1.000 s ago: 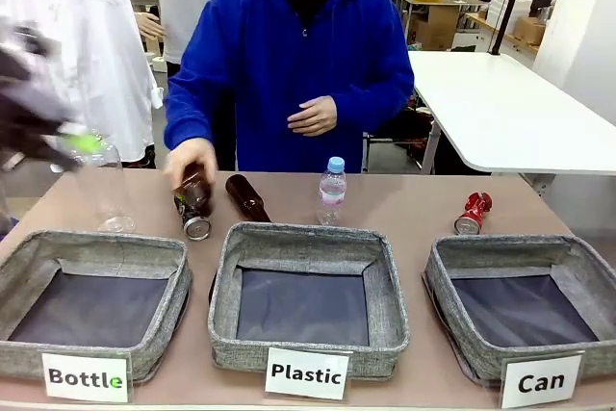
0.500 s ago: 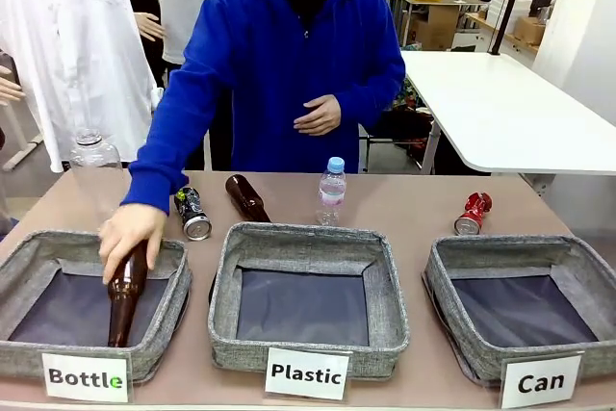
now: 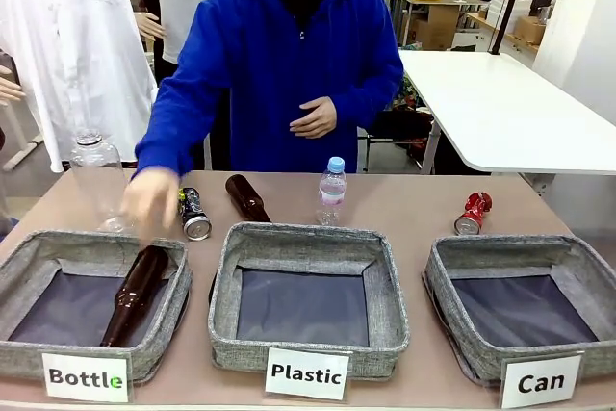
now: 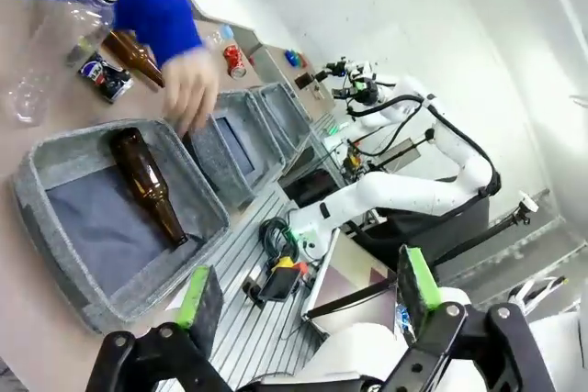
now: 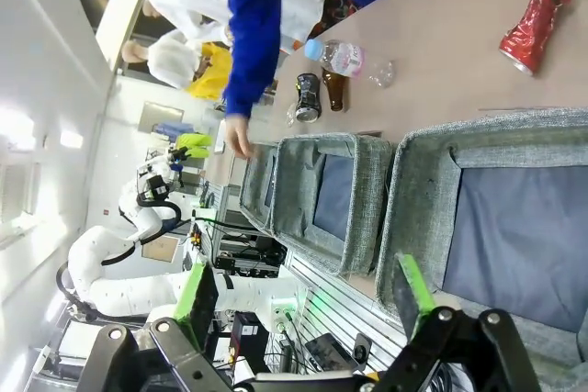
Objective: Sort the can waste into the basket.
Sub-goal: Pick up the can waste from the table and place it in the right Fabric basket.
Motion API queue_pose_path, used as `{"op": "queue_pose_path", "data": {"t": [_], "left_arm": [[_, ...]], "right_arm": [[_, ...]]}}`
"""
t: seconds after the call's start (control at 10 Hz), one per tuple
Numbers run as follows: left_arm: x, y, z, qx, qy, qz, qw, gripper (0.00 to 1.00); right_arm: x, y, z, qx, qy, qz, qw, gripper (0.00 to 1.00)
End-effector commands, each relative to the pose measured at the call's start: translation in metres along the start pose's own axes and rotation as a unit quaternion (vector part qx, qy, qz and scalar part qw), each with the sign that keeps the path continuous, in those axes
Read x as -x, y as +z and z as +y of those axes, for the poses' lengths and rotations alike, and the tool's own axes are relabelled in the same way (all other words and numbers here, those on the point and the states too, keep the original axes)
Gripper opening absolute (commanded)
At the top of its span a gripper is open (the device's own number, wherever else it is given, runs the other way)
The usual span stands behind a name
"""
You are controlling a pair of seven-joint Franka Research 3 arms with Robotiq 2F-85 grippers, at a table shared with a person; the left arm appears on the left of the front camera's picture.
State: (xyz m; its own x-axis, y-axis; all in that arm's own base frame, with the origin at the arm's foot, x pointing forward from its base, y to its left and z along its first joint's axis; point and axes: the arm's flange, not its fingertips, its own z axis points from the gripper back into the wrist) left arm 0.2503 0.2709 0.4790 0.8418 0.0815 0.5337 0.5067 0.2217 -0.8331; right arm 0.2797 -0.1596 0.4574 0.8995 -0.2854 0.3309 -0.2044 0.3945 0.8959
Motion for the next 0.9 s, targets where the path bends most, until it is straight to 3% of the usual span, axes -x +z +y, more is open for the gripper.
{"op": "queue_pose_path", "data": {"t": [0.0,0.2,0.4,0.6,0.8], "left_arm": [[-0.014,-0.014,-0.024,-0.023,-0.017,0.034,0.999,1.00],[-0.040,-0.058,-0.042,-0.087,-0.007,0.080,0.993,1.00],[-0.074,-0.125,-0.058,-0.169,-0.005,0.148,0.974,1.00],[-0.099,-0.209,-0.064,-0.277,0.000,0.231,0.933,1.00],[-0.106,-0.283,-0.059,-0.374,0.014,0.266,0.888,1.00]], "right_arm": [[-0.003,0.001,0.001,-0.011,0.013,-0.008,1.000,1.00],[-0.003,0.001,0.001,-0.011,0.013,-0.008,1.000,1.00],[-0.003,0.001,0.001,-0.011,0.013,-0.008,1.000,1.00],[-0.003,0.001,0.001,-0.011,0.013,-0.008,1.000,1.00],[-0.003,0.001,0.001,-0.011,0.013,-0.008,1.000,1.00]]}}
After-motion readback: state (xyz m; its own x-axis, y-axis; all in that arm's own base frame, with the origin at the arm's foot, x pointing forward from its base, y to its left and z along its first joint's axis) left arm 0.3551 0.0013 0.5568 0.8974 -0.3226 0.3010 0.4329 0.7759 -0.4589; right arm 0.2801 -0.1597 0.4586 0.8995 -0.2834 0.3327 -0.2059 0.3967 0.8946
